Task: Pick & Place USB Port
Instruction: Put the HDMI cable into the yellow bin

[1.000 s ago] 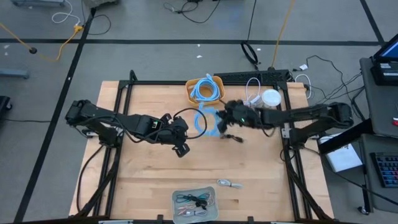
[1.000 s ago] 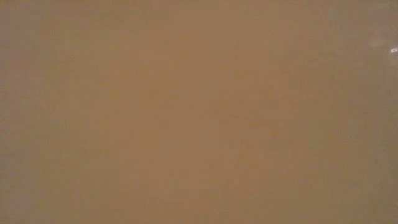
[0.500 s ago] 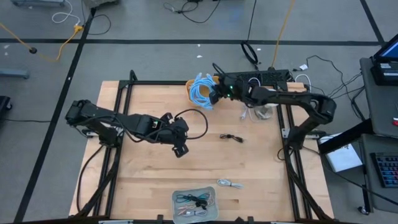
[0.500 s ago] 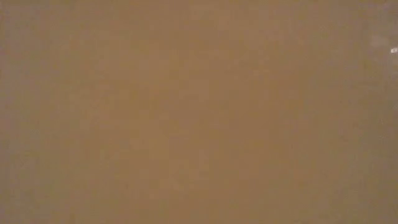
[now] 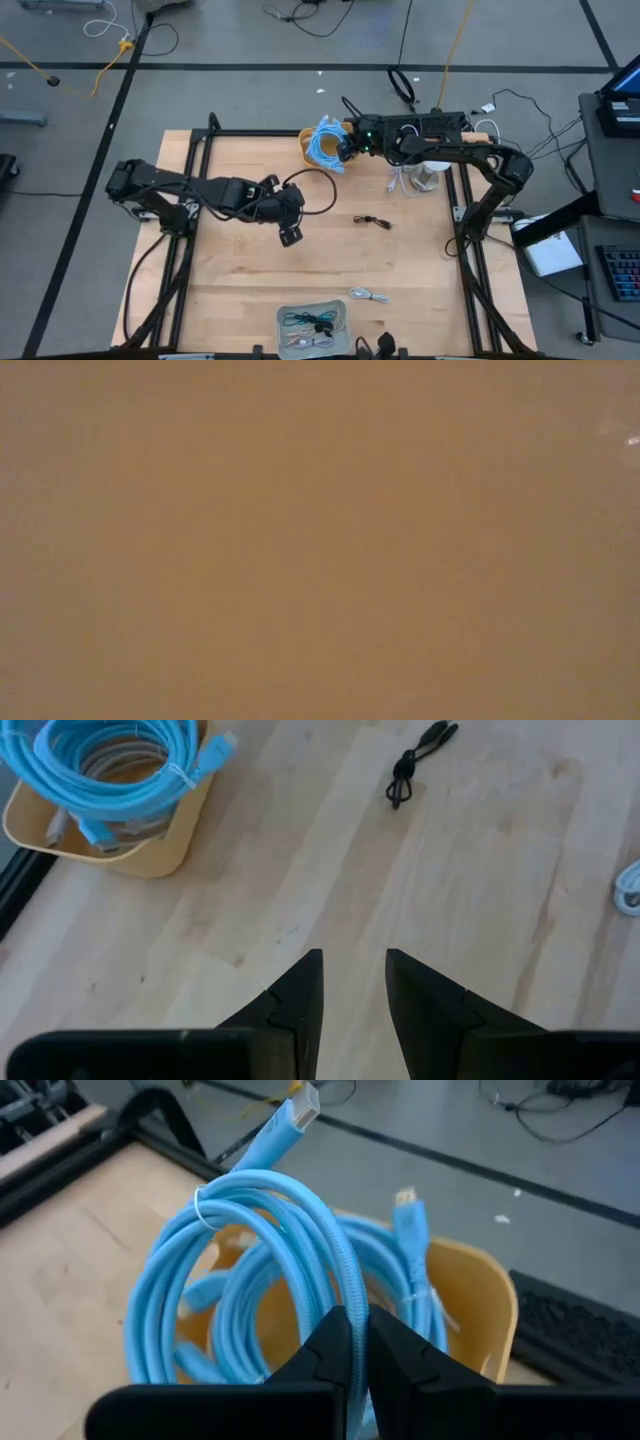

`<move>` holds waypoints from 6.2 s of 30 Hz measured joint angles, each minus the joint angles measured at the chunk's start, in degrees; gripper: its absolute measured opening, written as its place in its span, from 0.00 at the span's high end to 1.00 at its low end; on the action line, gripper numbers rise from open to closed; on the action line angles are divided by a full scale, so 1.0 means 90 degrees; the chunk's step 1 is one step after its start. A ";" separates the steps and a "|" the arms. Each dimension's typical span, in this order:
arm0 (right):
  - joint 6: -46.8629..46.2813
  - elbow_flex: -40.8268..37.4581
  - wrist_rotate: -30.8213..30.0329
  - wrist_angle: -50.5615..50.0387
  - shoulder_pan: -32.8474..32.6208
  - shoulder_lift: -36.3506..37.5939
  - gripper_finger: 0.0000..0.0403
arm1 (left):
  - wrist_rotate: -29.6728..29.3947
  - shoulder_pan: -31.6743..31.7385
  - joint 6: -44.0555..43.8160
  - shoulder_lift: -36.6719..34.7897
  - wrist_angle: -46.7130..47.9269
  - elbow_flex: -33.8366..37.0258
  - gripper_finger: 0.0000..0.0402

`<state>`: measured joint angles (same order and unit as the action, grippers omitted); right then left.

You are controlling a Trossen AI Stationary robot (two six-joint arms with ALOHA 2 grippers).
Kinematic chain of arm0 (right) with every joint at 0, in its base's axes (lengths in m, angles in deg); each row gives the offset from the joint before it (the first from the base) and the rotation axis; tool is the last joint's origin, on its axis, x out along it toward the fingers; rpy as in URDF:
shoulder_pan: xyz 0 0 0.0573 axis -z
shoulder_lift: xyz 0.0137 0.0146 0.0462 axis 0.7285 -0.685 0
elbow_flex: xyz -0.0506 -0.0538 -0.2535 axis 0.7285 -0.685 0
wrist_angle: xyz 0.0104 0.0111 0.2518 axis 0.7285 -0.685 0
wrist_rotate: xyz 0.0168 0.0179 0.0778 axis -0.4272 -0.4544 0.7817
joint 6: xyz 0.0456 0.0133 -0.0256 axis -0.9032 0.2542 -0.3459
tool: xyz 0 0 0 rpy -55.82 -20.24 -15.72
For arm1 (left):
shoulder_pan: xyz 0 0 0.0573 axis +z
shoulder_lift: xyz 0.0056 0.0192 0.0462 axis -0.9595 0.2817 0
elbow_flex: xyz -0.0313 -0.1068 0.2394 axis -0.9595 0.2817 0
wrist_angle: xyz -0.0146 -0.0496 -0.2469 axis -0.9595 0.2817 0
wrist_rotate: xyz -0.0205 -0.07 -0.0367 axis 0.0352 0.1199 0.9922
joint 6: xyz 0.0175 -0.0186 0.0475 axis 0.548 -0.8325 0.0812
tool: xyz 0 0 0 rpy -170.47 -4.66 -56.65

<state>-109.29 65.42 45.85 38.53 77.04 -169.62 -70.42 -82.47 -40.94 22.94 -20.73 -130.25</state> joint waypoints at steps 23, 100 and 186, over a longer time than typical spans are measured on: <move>0.0169 -0.0004 -0.0368 -0.0331 0.0185 0.0002 0.98 | 0.0153 0.0232 0.0138 0.0000 -0.0003 0.0000 0.71; -0.1737 -0.0102 -0.0358 0.0603 0.0251 -0.1010 0.99 | 0.0321 0.0222 0.0197 -0.0002 0.0059 -0.0002 0.71; -0.1094 -0.0168 0.0681 -0.0928 -0.0920 0.2472 0.47 | 0.1715 0.3657 -0.1200 0.0156 -0.2043 0.0769 0.54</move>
<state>-119.13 63.91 51.98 30.17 68.76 -147.37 -54.99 -49.55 -51.73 24.35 -39.12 -123.32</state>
